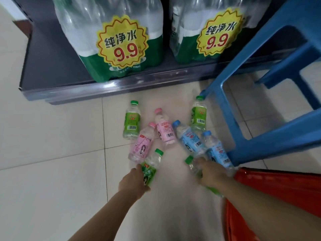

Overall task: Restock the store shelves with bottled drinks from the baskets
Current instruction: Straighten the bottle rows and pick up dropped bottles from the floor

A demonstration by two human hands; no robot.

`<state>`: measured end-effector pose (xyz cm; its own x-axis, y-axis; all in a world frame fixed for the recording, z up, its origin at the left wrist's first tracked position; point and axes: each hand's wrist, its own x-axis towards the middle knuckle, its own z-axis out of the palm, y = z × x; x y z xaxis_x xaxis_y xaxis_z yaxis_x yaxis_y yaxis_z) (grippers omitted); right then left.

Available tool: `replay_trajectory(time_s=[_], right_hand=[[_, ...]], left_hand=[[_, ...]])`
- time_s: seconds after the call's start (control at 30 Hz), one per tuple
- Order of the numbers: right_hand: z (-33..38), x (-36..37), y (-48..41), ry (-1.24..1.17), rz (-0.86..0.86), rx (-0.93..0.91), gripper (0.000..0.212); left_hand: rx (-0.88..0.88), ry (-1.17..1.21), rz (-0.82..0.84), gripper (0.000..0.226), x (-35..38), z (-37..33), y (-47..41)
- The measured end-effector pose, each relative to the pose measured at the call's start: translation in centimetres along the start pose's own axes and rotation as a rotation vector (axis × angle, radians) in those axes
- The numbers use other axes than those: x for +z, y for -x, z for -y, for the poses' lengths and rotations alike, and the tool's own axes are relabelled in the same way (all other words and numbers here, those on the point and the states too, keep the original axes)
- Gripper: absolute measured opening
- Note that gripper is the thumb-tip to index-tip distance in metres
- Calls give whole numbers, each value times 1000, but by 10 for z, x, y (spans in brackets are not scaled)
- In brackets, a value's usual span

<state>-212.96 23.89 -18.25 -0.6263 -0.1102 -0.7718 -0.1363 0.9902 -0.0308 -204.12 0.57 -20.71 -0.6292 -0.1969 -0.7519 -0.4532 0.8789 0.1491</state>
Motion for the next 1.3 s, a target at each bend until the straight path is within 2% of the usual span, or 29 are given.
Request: replay_trajectory(time_s=[0.13, 0.27, 0.4, 0.47, 0.53, 0.57, 0.63, 0.67, 0.83, 0.87, 0.93, 0.97, 1.0, 1.07, 1.13, 1.17, 1.23, 1.3], right_hand=[[-4, -3, 3, -79, 42, -16, 51], [-1, -32, 23, -485, 119, 25, 76], [9, -73, 66, -736, 114, -6, 91], [15, -97, 91, -828, 113, -27, 100], [22, -128, 125, -868, 116, -51, 110], [28, -146, 145, -891, 117, -59, 103], [40, -183, 188, -937, 125, -73, 72], [45, -201, 208, -945, 127, -98, 68], [72, -278, 296, -918, 101, -151, 85], [80, -295, 315, -904, 83, -174, 86], [93, -327, 349, -864, 40, -231, 115], [99, -345, 366, -864, 28, -251, 118], [105, -362, 381, -875, 7, -282, 108], [119, -399, 418, -905, 0, -343, 70], [131, -433, 447, -911, -14, -385, 41], [138, -449, 462, -917, -22, -400, 35], [152, -478, 486, -927, -48, -428, 40], [165, -502, 504, -922, -90, -457, 59]], left_hand=[[-48, 194, 94, 74, -7, -3, -6], [-60, 550, 170, 59, -31, -11, 17], [-48, 873, 156, 54, -71, -26, 76], [-22, 974, 153, 62, -98, -34, 111], [16, 1059, 162, 71, -128, -42, 147], [35, 1081, 164, 72, -144, -45, 166], [74, 1119, 168, 76, -175, -49, 203], [96, 1133, 176, 78, -191, -50, 221], [206, 1181, 217, 90, -270, -50, 307], [198, 1191, 195, 89, -289, -49, 326], [206, 1210, 168, 78, -325, -48, 361], [211, 1220, 167, 67, -343, -47, 378], [206, 1231, 173, 54, -362, -46, 393], [207, 1263, 164, 35, -399, -43, 419], [223, 1278, 104, 32, -436, -39, 442], [240, 1273, 71, 31, -454, -37, 454], [290, 1245, 19, 34, -486, -31, 473], [358, 1211, -21, 45, -515, -23, 488]])
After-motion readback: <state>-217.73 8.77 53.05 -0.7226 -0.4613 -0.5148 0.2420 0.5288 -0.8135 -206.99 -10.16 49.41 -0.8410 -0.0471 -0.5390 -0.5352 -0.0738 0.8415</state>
